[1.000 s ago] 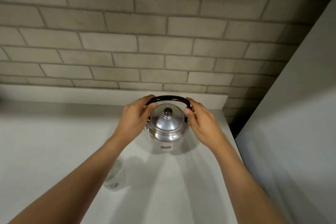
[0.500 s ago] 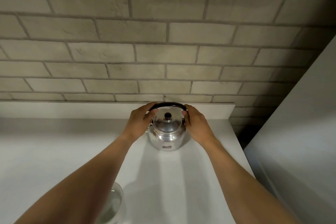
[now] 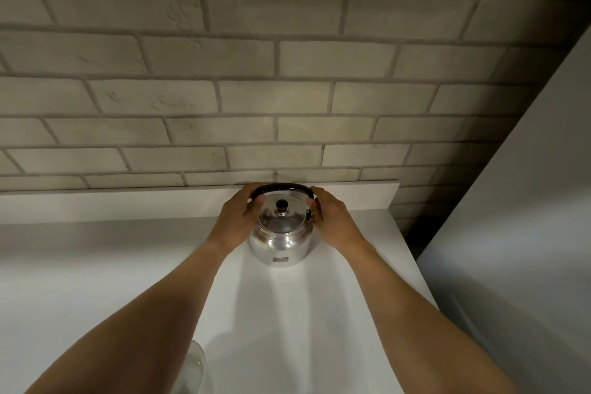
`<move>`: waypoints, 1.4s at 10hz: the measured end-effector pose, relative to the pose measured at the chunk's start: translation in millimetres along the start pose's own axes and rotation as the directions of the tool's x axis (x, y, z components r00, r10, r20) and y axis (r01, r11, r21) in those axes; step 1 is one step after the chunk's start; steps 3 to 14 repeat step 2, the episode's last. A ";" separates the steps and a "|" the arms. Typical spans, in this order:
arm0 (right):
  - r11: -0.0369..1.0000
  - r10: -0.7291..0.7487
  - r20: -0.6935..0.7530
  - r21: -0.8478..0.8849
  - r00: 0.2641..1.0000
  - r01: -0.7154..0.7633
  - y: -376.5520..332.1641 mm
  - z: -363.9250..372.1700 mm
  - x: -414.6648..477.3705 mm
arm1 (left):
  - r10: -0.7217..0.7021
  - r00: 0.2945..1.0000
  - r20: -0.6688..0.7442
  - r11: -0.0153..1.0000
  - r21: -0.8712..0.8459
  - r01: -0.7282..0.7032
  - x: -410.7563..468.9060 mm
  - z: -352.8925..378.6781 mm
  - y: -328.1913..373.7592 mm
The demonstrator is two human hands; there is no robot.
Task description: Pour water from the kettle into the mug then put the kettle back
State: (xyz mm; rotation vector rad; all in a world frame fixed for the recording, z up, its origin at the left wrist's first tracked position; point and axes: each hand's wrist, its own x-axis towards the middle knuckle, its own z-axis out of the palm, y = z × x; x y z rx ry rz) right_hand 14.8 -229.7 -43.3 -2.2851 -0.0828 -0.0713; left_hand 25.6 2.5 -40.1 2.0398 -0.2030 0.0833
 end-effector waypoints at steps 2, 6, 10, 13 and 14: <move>1.000 0.015 -0.114 -0.010 0.993 -0.016 -10.7 -16.9 -14.4 | 0.115 0.993 0.030 0.980 0.163 -0.119 -3.4 -11.6 23.9; 1.000 0.015 -0.114 -0.010 0.993 -0.016 -10.7 -16.9 -14.4 | 0.115 0.993 0.030 0.980 0.163 -0.119 -3.4 -11.6 23.9; 1.000 0.015 -0.114 -0.010 0.993 -0.016 -10.7 -16.9 -14.4 | 0.115 0.993 0.030 0.980 0.163 -0.119 -3.4 -11.6 23.9; 1.000 0.015 -0.114 -0.010 0.993 -0.016 -10.7 -16.9 -14.4 | 0.115 0.993 0.030 0.980 0.163 -0.119 -3.4 -11.6 23.9; 1.000 0.015 -0.114 -0.010 0.993 -0.016 -10.7 -16.9 -14.4 | 0.115 0.993 0.030 0.980 0.163 -0.119 -3.4 -11.6 23.9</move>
